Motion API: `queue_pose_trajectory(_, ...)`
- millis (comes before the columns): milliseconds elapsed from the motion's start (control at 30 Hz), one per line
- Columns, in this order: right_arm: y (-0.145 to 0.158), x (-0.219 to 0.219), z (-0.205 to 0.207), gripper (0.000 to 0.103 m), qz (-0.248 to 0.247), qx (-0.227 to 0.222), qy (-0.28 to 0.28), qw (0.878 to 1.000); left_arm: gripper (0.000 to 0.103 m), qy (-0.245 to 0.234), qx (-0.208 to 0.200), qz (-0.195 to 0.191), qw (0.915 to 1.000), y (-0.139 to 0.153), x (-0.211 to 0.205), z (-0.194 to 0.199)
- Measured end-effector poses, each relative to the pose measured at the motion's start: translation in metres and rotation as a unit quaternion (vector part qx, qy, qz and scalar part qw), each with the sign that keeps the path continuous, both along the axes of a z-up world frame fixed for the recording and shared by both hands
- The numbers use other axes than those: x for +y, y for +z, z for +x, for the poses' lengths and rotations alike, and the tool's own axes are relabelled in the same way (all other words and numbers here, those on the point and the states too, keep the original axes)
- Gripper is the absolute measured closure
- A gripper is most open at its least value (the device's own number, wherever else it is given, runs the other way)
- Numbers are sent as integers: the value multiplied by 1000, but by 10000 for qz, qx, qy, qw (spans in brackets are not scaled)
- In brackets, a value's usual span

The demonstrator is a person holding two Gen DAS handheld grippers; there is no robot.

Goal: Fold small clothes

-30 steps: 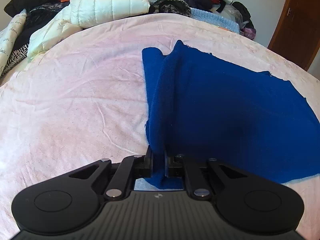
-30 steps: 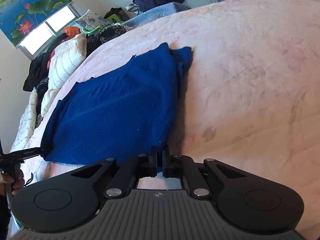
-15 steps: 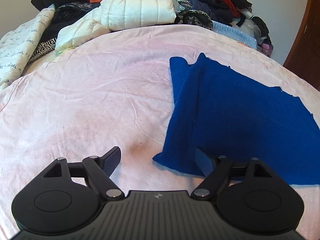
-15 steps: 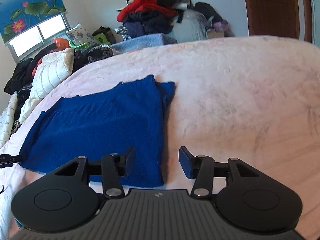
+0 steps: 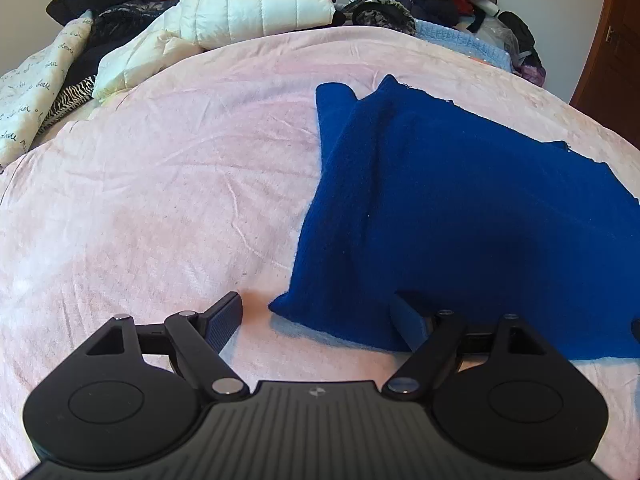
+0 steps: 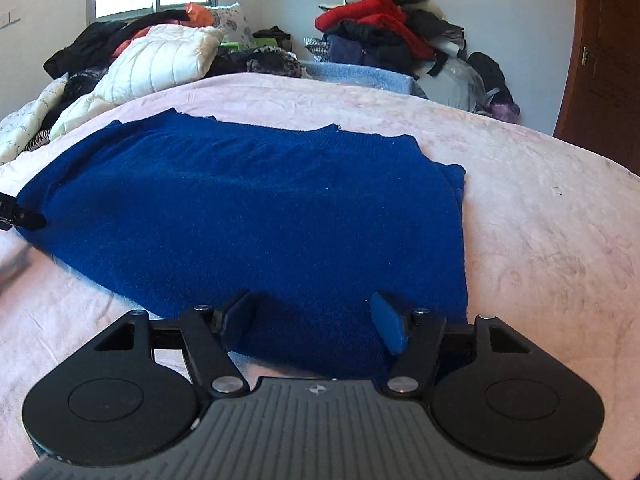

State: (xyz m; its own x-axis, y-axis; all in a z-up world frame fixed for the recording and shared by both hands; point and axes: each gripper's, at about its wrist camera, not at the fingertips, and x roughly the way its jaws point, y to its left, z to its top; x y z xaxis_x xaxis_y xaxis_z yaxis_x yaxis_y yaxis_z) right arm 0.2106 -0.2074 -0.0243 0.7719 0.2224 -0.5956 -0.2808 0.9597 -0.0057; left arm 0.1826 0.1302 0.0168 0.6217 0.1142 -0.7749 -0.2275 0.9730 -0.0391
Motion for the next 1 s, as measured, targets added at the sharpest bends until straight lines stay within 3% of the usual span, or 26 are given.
queue_pose_trajectory(267,-2,-4,-3,30,141,-99,3,9999,20,77,-68,-19,9999,0,0,-1)
queue_pose_trajectory(367,-2,-3,-3,28,150,-92,36,9998,21,357,-143,-467,9982,4,9,-10)
queue_pose_trajectory(433,-2,-3,-3,26,168,-84,57,9998,20,716,-380,-1253,9888,6,25,-23)
queue_pose_trajectory(467,-2,-3,-3,25,183,-79,68,9998,20,946,-520,-1790,9779,5,36,-30)
queue_pose_trajectory(533,-2,-3,-3,23,214,-68,92,9997,20,1452,-741,-2955,9413,-2,58,-44)
queue_pose_trajectory(600,-2,-3,-3,20,255,-52,128,9996,20,1885,-901,-3977,8934,-13,75,-54)
queue_pose_trajectory(667,-2,-3,-2,18,305,-34,169,9994,20,2110,-860,-4655,8552,-26,82,-56)
queue_pose_trajectory(700,-2,-4,-2,17,333,-27,186,9993,20,2179,-849,-4811,8449,-29,83,-56)
queue_pose_trajectory(733,-2,-5,-2,17,367,-20,201,9991,20,2246,-873,-4863,8399,-31,82,-55)
queue_pose_trajectory(833,-2,-7,-2,15,476,-5,231,9986,20,2293,-925,-4828,8401,-30,76,-48)
queue_pose_trajectory(933,-2,-9,-3,13,553,4,253,9981,21,2257,-954,-4660,8502,-28,65,-29)
queue_pose_trajectory(1000,-2,-10,-3,12,601,12,271,9978,22,2263,-1039,-4414,8621,-25,61,-19)
